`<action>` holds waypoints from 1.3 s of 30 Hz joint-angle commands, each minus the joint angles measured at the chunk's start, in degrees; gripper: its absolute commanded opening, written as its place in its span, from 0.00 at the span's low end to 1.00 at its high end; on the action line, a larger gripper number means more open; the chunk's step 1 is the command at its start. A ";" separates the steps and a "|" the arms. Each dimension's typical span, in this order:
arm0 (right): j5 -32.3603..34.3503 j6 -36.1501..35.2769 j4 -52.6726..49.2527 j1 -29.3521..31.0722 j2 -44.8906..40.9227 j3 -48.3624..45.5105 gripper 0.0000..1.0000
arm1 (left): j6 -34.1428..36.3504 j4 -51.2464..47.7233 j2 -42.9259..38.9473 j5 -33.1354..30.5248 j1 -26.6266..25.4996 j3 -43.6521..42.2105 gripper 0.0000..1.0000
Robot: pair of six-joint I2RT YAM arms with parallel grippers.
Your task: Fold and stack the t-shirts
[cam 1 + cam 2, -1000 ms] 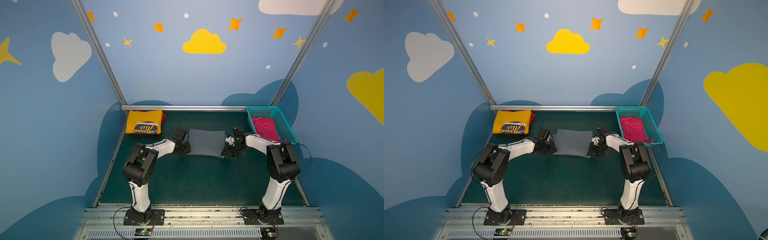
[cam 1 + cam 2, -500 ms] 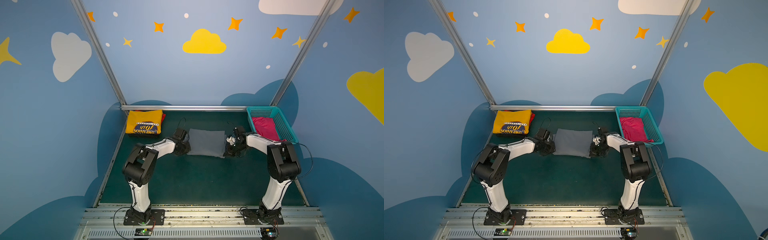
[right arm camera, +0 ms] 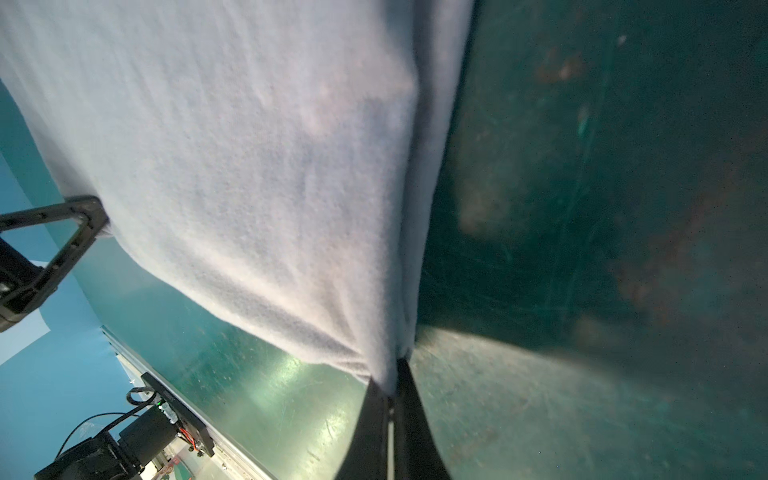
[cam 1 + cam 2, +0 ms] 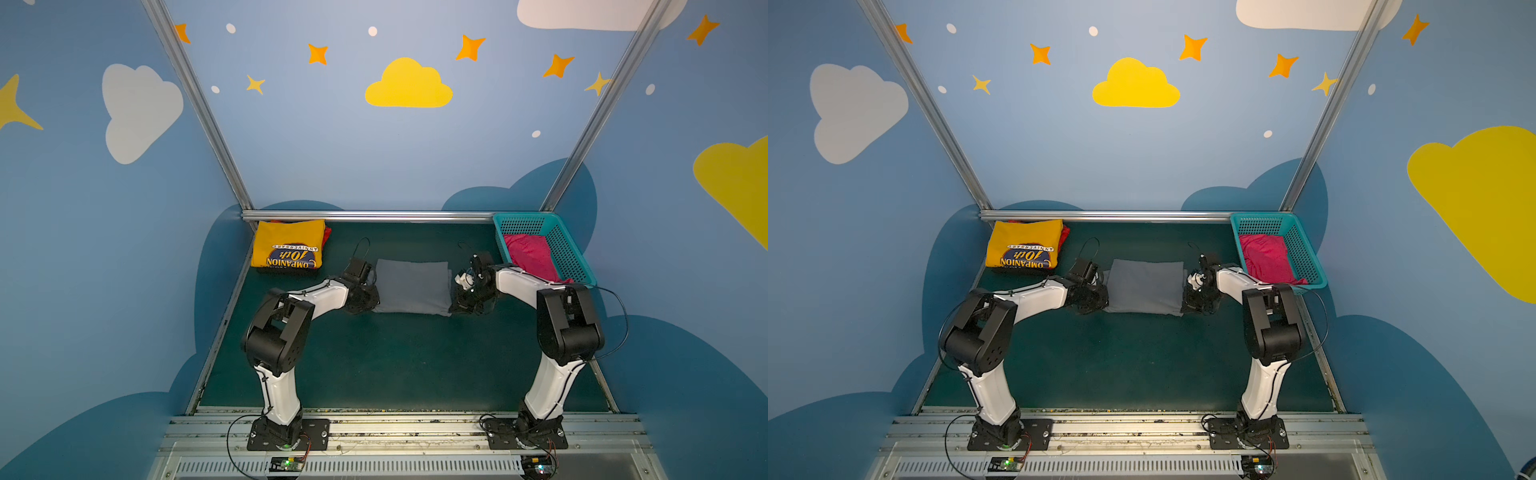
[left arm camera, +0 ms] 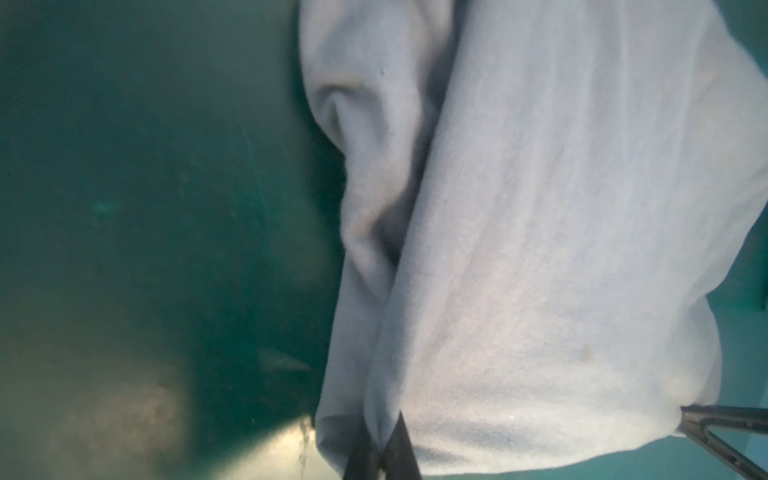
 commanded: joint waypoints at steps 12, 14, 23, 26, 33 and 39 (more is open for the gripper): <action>0.19 -2.02 -4.97 -1.22 -2.57 6.18 0.66 | 4.47 -9.83 -4.45 -2.43 1.49 7.07 0.85; -1.34 -1.81 -4.21 -1.53 -0.34 7.75 0.66 | 4.84 -9.59 -1.84 -1.20 2.54 8.84 0.86; -3.85 1.33 -0.94 -2.24 8.01 12.52 0.66 | 2.12 -1.70 8.55 7.05 6.27 13.05 0.89; -4.57 2.47 0.39 -2.34 9.79 12.92 0.66 | -0.26 2.71 10.51 9.69 6.28 12.70 0.91; -7.16 5.62 3.29 -2.33 12.89 12.40 0.66 | -3.78 5.93 15.61 13.77 5.94 13.30 0.90; -9.24 8.44 6.50 -1.97 14.06 11.26 0.64 | -4.64 4.39 18.60 13.46 3.54 14.43 0.88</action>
